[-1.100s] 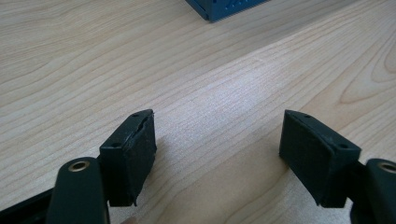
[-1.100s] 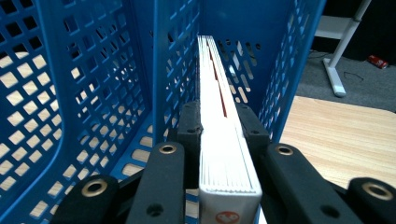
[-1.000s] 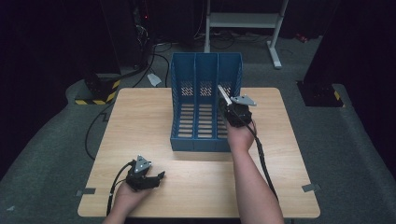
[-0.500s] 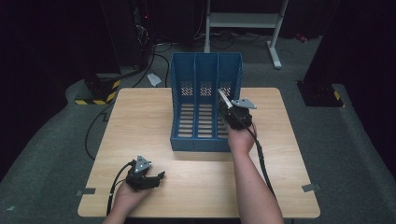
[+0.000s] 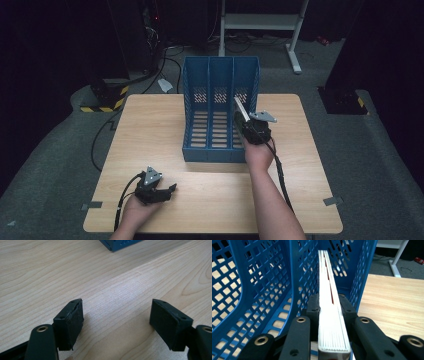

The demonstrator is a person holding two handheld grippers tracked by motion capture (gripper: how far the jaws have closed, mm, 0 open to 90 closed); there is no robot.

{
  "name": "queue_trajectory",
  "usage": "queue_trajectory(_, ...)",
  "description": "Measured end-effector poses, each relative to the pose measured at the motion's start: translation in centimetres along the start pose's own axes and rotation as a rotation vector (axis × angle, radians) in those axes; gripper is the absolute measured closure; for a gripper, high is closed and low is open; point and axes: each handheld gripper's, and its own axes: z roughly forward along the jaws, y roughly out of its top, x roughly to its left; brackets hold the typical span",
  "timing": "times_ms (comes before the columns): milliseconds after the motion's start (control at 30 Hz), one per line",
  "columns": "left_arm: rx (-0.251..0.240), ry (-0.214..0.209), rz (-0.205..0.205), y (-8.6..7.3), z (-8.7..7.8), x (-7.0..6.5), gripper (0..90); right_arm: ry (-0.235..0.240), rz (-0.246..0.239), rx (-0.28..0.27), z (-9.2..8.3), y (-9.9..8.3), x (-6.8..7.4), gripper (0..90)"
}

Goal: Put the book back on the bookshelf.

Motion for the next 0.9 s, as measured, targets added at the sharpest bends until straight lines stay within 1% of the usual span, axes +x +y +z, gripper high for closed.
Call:
queue_trajectory(67,0.0,0.0,0.0,0.0,0.0,0.0,27.2,0.0,0.002,0.008,-0.1,-0.1,0.0,74.6)
queue_trajectory(133,0.0,0.0,0.0,0.0,0.0,0.0,27.2,0.0,-0.008,0.009,-0.1,-0.3,0.0,74.4)
queue_trajectory(200,0.0,0.0,-0.001,0.0,0.0,0.0,27.2,-0.001,-0.001,0.017,-0.3,-0.5,0.1,74.3)
queue_trajectory(367,0.0,0.0,-0.001,0.0,0.0,0.0,27.2,-0.001,-0.007,0.036,-0.4,-0.8,0.1,73.6)
queue_trajectory(533,0.0,0.0,-0.001,0.0,0.0,0.0,27.3,-0.001,-0.014,0.034,-0.4,-1.1,0.3,73.0)
queue_trajectory(667,0.0,0.0,-0.001,0.0,0.0,0.0,27.3,-0.003,-0.028,0.031,-0.5,-1.0,0.5,71.6)
queue_trajectory(833,0.0,-0.001,0.0,0.0,0.0,0.0,27.3,0.002,-0.025,0.035,-0.5,-0.4,0.4,68.1)
queue_trajectory(900,0.0,-0.001,0.001,0.0,0.0,0.0,27.3,0.0,-0.027,0.028,-0.4,-0.1,0.3,68.2)
